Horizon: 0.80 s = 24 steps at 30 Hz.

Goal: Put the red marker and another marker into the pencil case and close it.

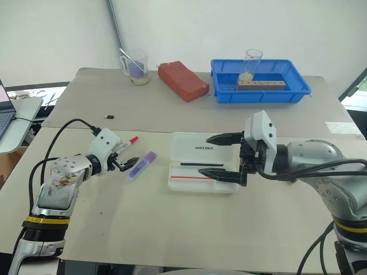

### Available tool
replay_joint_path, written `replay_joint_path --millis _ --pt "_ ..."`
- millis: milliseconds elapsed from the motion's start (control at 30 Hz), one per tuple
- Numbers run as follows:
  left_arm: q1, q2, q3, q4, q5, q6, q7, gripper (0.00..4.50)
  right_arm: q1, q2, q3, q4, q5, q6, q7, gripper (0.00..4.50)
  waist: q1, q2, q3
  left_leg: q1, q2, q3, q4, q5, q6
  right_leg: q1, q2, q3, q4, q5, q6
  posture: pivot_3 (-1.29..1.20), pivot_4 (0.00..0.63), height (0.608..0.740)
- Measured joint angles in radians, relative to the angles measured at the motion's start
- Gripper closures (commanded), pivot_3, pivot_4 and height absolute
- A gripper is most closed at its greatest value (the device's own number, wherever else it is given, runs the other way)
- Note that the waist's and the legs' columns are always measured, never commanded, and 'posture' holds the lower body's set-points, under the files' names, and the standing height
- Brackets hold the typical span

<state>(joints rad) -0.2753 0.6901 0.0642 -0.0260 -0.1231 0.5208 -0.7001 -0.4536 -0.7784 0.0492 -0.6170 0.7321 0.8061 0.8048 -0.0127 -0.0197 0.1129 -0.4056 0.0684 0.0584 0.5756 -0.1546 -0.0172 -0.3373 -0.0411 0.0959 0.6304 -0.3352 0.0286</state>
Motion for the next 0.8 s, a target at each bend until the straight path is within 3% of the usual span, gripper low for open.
replay_joint_path --millis 267,400,600,800 --pt "-0.066 -0.009 -0.002 0.281 0.001 -0.147 -0.036 0.06 -0.028 0.009 0.016 0.022 -0.002 0.002 0.007 0.00 0.001 0.000 0.000 0.000 -0.001 0.001 0.000 0.000 0.000 -0.001 -0.001 0.000 0.000 0.000 0.000 0.00 0.150 0.740" --pt "-0.123 -0.014 -0.001 0.392 -0.023 -0.159 -0.086 1.25 -0.088 0.025 0.011 0.027 0.032 0.013 -0.001 0.00 0.002 0.000 0.000 0.000 0.000 0.001 0.000 0.000 0.000 0.000 -0.001 -0.001 0.001 0.000 -0.001 0.00 0.150 0.740" --pt "-0.126 -0.005 -0.001 0.437 -0.035 -0.207 -0.128 4.20 -0.088 0.034 0.010 0.025 0.057 0.034 -0.021 0.00 -0.002 0.000 -0.001 0.000 0.000 0.001 -0.001 0.000 0.000 -0.001 0.000 -0.001 0.001 0.000 -0.001 0.00 0.150 0.740" --pt "-0.126 0.015 0.020 0.408 -0.043 -0.199 -0.130 4.36 -0.088 0.031 0.010 0.013 0.058 0.035 -0.033 0.00 -0.002 0.000 0.000 -0.001 0.000 0.001 -0.001 0.000 0.000 -0.002 0.000 -0.001 0.001 0.001 -0.001 0.00 0.150 0.740"
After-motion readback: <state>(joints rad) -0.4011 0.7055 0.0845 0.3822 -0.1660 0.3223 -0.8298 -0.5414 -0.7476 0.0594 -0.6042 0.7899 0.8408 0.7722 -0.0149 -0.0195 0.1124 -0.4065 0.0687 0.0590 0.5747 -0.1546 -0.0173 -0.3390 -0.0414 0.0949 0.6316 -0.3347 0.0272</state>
